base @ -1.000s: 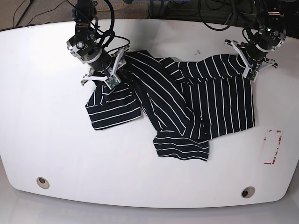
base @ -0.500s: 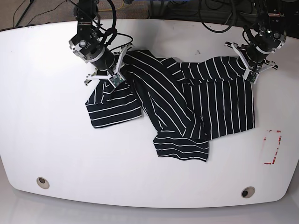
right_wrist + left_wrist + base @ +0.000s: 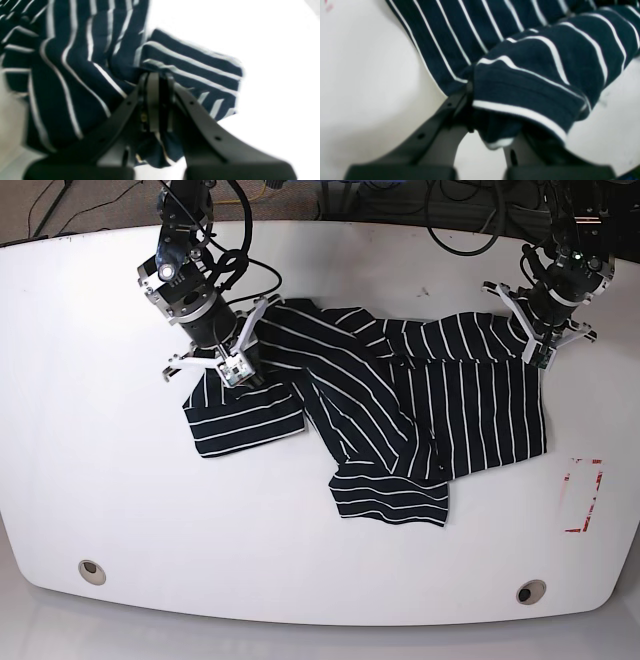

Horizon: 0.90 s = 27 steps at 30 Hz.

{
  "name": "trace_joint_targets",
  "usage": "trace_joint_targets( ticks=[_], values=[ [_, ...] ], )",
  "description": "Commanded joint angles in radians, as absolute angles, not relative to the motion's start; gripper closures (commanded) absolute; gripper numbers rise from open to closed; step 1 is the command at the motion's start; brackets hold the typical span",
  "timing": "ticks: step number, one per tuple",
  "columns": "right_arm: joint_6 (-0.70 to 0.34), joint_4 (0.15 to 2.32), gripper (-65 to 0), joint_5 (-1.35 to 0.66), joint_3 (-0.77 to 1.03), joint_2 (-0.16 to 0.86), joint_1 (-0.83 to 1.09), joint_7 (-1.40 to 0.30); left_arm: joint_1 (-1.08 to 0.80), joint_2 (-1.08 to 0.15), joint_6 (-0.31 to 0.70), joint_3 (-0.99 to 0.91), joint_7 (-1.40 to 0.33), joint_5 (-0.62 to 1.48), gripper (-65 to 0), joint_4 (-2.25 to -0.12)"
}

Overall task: Layout the t-shirt on the table in an organized manner, then fold the t-shirt properly
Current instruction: 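Lift the shirt and drag it toward the table edge with both grippers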

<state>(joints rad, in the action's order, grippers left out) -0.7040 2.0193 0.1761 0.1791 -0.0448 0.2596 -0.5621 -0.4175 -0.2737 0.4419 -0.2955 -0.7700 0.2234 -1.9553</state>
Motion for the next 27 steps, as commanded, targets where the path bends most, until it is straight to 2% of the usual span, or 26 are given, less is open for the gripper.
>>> trace_joint_targets(
  ticks=[1,15,22,27],
  values=[
    [-0.698,2.038,0.0,0.16,0.197,-0.048,0.228,-0.541,-0.42,-0.295,0.437,-0.329,-0.757,0.231,0.0,-1.977],
    [-0.698,2.025,0.0,0.162,0.291,-0.074,0.071,-0.545,-0.344,-0.334,0.438,-0.449,-0.757,0.236,0.0,-1.975],
    [-0.698,2.011,0.0,0.163,0.292,-0.07,-0.087,-0.621,-0.252,-0.344,0.532,-0.452,-0.76,0.232,0.0,-1.979],
    [-0.698,1.997,0.0,0.163,0.292,-0.054,-0.186,-0.668,-0.148,-0.344,0.547,-0.452,-0.763,0.231,0.0,-1.979]
  ],
)
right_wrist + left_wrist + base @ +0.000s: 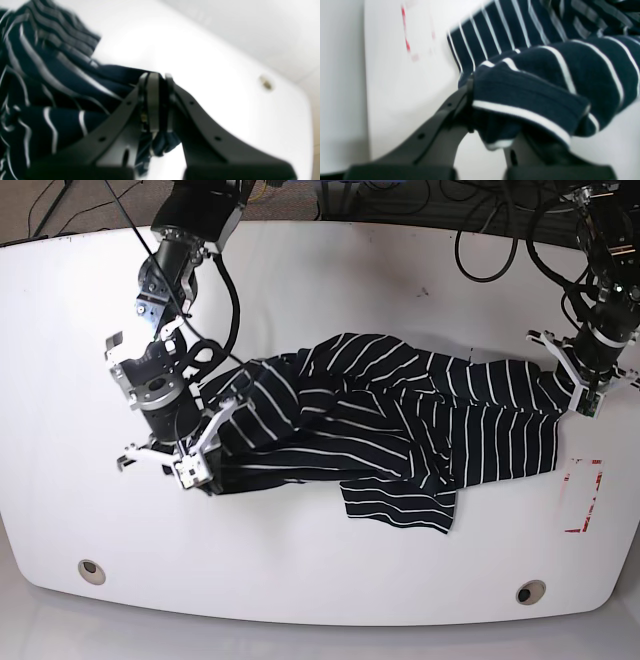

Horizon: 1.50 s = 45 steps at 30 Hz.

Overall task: Layout the t-shirt on the table in an organized manner, then fold the t-shirt properly
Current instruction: 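Lift the shirt and drag it toward the table edge with both grippers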

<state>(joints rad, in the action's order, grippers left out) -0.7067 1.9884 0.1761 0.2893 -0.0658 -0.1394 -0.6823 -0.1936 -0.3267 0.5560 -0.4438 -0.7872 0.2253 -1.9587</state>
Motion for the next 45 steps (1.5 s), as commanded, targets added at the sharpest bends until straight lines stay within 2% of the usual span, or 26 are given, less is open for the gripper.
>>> trace_joint_targets(
  ticks=[1,5,17,36,45],
  values=[
    [-0.698,1.988,0.0,0.163,0.292,-0.048,-0.223,-0.685,-0.104,-0.344,0.547,-0.452,-0.763,0.231,0.0,-1.98],
    [-0.698,1.966,0.0,0.163,0.292,-0.025,-0.306,-0.717,0.008,-0.349,0.547,-0.452,-0.792,0.231,0.0,-1.988],
    [-0.698,1.788,0.0,0.165,0.292,0.087,-0.578,-0.734,0.453,-0.389,0.547,-0.478,-1.056,0.228,0.0,-1.983],
    [-0.698,1.524,0.0,0.165,0.278,0.209,-0.997,-0.736,0.865,-0.392,0.542,-0.476,-1.204,0.229,0.0,-1.982],
    [-0.698,1.415,0.0,0.165,0.22,0.265,-1.162,-0.736,0.964,-0.39,0.541,-0.463,-1.205,0.229,0.0,-1.926]
  ],
)
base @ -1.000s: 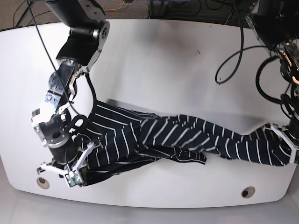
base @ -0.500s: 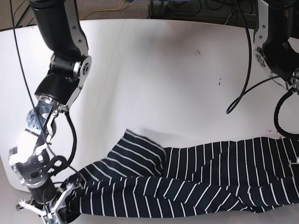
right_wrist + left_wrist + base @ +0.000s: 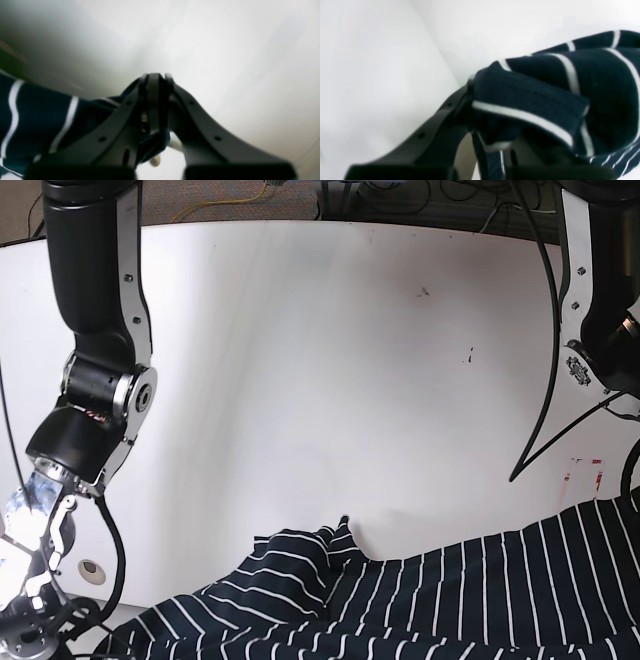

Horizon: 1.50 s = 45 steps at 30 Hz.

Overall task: Layout the t-shirt on the table in an organized manner, then fold the t-shirt properly
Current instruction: 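Lift the shirt and drag it toward the table edge with both grippers, then lower the held shirt back onto the table, spreading it between both grippers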

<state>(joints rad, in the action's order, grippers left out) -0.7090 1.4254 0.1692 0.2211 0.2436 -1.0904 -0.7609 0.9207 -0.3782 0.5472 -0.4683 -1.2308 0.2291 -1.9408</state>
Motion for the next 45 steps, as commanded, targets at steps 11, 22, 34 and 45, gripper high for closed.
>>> trace_joint_targets(
  ticks=[11,22,34,45],
  values=[
    [-0.698,1.283,0.0,0.165,0.214,0.28,-1.311,-0.736,1.024,-0.392,0.541,-0.463,-1.204,0.229,0.0,-1.84],
    [-0.698,1.231,0.0,0.165,0.213,0.305,-1.388,-0.736,1.064,-0.394,0.541,-0.466,-1.204,0.231,0.0,-1.807],
    [-0.698,1.237,0.0,0.165,0.213,0.309,-1.4,-0.745,1.081,-0.392,0.544,-0.464,-1.204,0.234,0.0,-1.805],
    [-0.698,1.486,0.0,0.159,0.22,0.34,-1.184,-0.872,0.958,-0.4,0.549,-0.469,-1.204,0.237,0.0,-1.834]
  ],
)
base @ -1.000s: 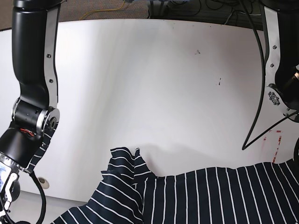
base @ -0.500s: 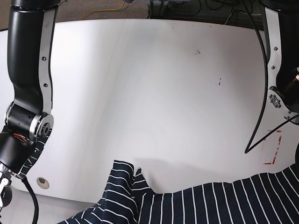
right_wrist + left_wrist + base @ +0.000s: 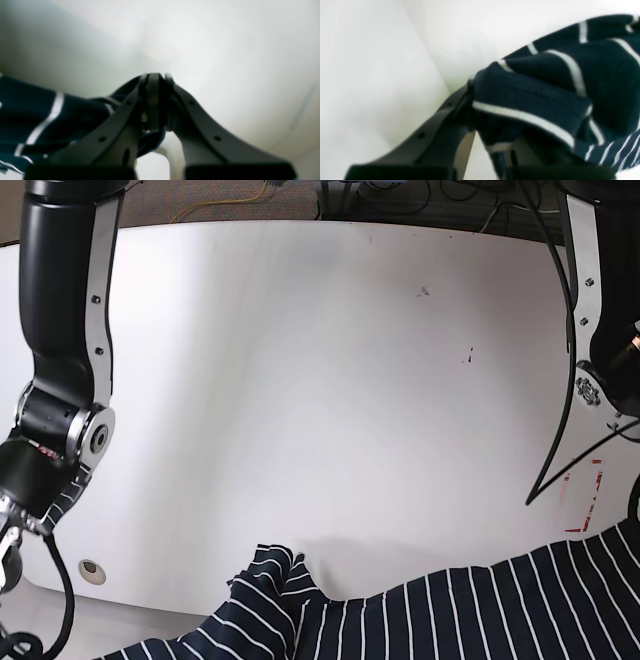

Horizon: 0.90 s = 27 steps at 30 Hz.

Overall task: Layout the t-shirt on the table in an organized manner, then fold the t-shirt properly
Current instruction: 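Lower the held shirt back onto the table, spreading it between both grippers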

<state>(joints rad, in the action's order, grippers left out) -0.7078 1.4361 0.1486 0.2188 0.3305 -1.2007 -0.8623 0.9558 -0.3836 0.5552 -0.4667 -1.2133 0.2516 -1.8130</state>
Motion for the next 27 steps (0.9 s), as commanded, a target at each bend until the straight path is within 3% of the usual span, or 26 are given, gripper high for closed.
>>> trace_joint_targets(
  ticks=[1,7,12,27],
  values=[
    [-0.698,1.544,0.0,0.159,0.222,0.341,-1.121,-0.888,0.92,-0.412,0.55,-0.469,-1.204,0.237,0.0,-1.847],
    [-0.698,1.782,0.0,0.159,0.234,0.337,-0.812,-0.926,0.727,-0.423,0.604,-0.504,-1.204,0.239,0.0,-1.89],
    [-0.698,1.897,0.0,0.159,0.315,0.262,-0.573,-0.92,0.547,-0.406,0.671,-0.587,-1.204,0.239,0.0,-1.9],
    [-0.698,1.986,0.0,0.159,0.492,0.059,-0.015,-0.699,0.048,-0.363,0.698,-0.737,-1.204,0.239,0.0,-1.903]
  ],
)
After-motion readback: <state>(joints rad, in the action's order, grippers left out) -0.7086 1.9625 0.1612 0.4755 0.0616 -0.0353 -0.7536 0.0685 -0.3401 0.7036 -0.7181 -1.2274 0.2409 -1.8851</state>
